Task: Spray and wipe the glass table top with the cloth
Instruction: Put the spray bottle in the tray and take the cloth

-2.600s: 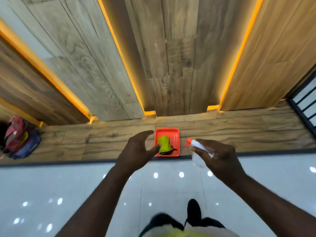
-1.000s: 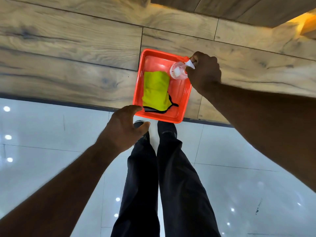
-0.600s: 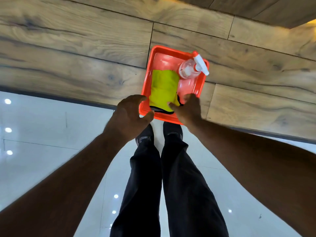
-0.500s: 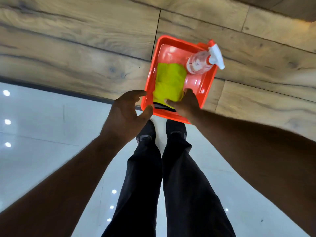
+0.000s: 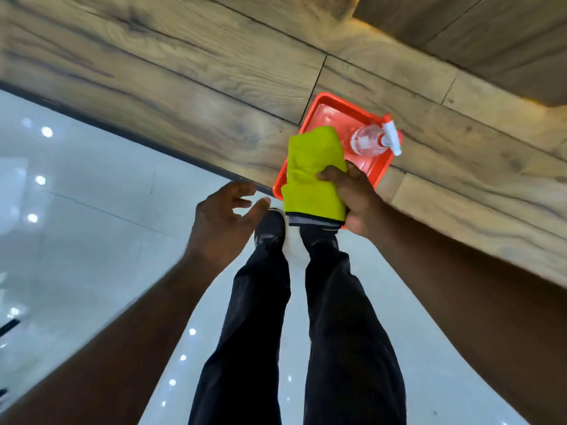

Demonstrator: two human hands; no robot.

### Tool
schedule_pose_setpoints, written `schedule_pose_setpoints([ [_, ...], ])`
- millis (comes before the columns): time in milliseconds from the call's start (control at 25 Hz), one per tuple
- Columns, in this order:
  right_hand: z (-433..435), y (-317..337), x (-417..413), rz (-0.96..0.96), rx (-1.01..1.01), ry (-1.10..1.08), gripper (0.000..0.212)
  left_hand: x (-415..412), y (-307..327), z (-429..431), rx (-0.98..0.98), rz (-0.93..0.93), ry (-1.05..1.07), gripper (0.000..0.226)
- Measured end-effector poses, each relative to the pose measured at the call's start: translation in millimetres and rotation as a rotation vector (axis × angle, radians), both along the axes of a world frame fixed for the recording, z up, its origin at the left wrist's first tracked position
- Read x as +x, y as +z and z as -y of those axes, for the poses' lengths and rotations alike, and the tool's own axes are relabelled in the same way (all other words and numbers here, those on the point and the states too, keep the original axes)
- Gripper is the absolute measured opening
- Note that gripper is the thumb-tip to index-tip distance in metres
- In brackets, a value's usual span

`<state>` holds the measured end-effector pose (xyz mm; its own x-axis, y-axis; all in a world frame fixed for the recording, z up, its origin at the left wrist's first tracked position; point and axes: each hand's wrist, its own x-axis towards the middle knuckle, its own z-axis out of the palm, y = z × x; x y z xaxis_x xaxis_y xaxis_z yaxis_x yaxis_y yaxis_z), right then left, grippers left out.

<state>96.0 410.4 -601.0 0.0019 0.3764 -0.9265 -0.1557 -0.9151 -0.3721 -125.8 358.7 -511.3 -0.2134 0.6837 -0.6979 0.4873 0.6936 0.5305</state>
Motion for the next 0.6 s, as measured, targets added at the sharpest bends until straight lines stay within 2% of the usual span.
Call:
schedule_pose_setpoints([
  [80, 2.0, 92.3, 7.4, -0.151, 0.038, -0.039, 0.050, 14.1, 54.7, -13.4, 0.017, 0.056, 0.146, 0.030],
  [160, 4.7, 194.8, 16.5, -0.255, 0.082, -0.023, 0.051, 26.4, 131.4, -22.5, 0.113, 0.118, 0.305, 0.037],
  [240, 7.0, 289.7, 25.9, -0.393, 0.081, -0.026, 0.050, 33.7, 221.5, -27.9, 0.230, 0.170, 0.396, 0.038],
  [280, 7.8, 329.5, 27.4, -0.436, 0.071, -0.013, 0.058, 38.1, 266.0, -27.9, 0.246, 0.227, 0.399, 0.035],
  [360, 2.5, 377.5, 20.4, -0.543, 0.056, 0.064, 0.082, 47.4, 326.6, -27.1, 0.212, 0.311, 0.323, 0.032],
  [440, -3.0, 422.4, -6.3, -0.613, 0.028, 0.190, 0.096, 41.6, 374.8, -15.5, 0.241, 0.267, 0.294, 0.048],
  [520, -7.0, 452.4, -39.7, -0.601, 0.065, 0.293, 0.087, 20.4, 406.8, -3.3, 0.336, 0.212, 0.380, 0.057],
  [600, -3.0, 477.9, -75.3, -0.674, 0.113, 0.381, 0.074, -9.6, 447.9, 17.8, 0.400, 0.268, 0.516, 0.038],
])
